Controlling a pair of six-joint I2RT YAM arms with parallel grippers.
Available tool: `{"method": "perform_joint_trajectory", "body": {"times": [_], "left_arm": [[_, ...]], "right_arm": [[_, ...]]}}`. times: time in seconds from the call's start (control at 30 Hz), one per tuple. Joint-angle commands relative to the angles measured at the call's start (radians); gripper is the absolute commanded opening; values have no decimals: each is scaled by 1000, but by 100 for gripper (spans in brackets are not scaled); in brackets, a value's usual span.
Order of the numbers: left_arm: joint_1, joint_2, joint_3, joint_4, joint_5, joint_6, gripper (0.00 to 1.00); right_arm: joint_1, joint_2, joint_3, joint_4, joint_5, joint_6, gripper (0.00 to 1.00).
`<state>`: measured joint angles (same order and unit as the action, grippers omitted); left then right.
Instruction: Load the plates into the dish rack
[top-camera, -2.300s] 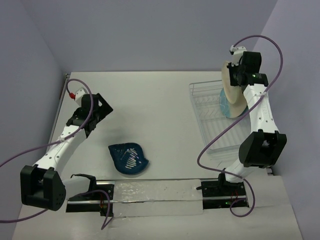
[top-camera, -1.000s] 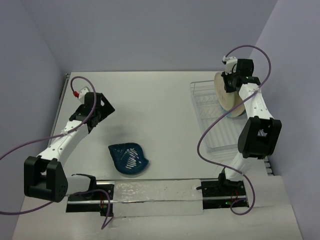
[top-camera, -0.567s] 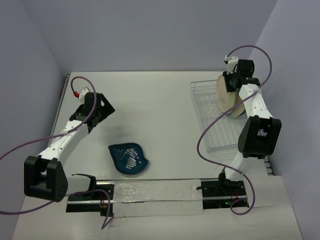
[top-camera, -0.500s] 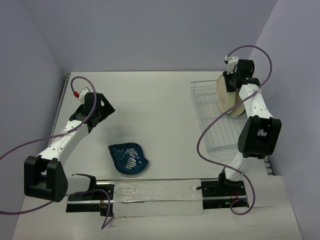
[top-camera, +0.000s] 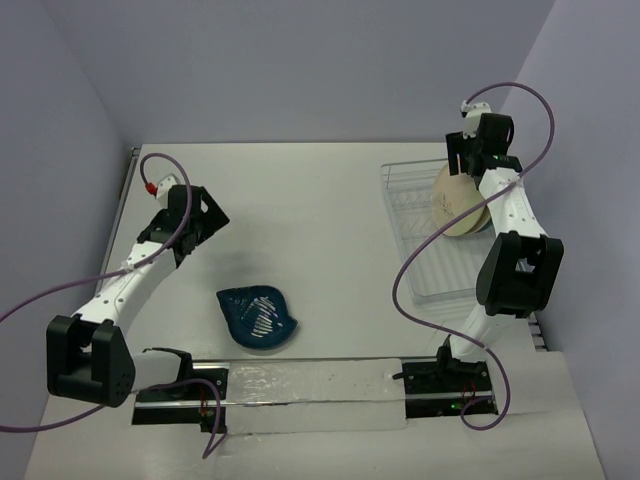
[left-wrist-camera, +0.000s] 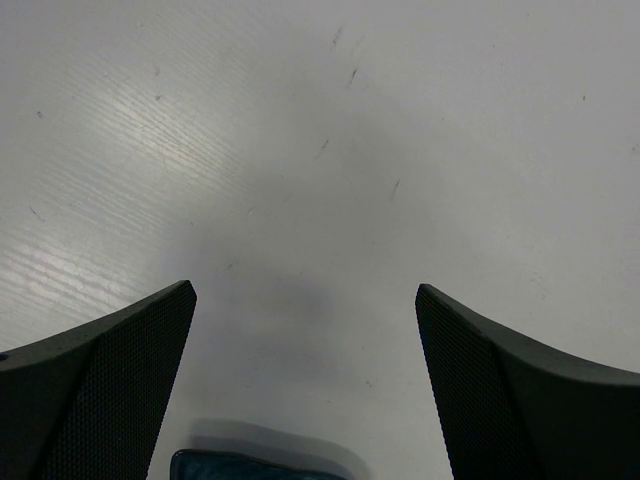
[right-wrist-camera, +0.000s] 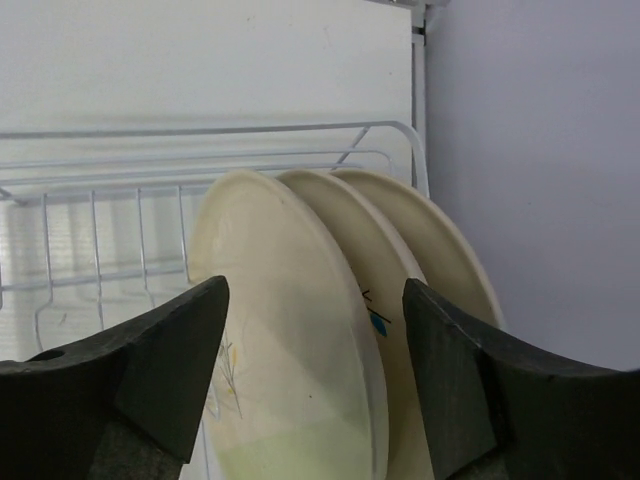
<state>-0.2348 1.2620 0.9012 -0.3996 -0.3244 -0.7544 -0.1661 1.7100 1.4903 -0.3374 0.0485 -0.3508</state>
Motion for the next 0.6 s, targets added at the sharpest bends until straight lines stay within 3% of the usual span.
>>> {"method": "perform_joint_trajectory", "body": {"times": [0.0, 0.33, 0.57], "left_arm": [[-4, -38, 11, 2, 10, 6, 99], [-3, -93, -54, 27, 54, -2, 99], [-3, -151, -128, 27, 81, -45, 99]], "right_arm": [[-4, -24, 42, 86, 79, 42, 81], [10, -101, 125, 110, 134, 132, 99], [176, -210, 86, 106, 178, 174, 100]]}}
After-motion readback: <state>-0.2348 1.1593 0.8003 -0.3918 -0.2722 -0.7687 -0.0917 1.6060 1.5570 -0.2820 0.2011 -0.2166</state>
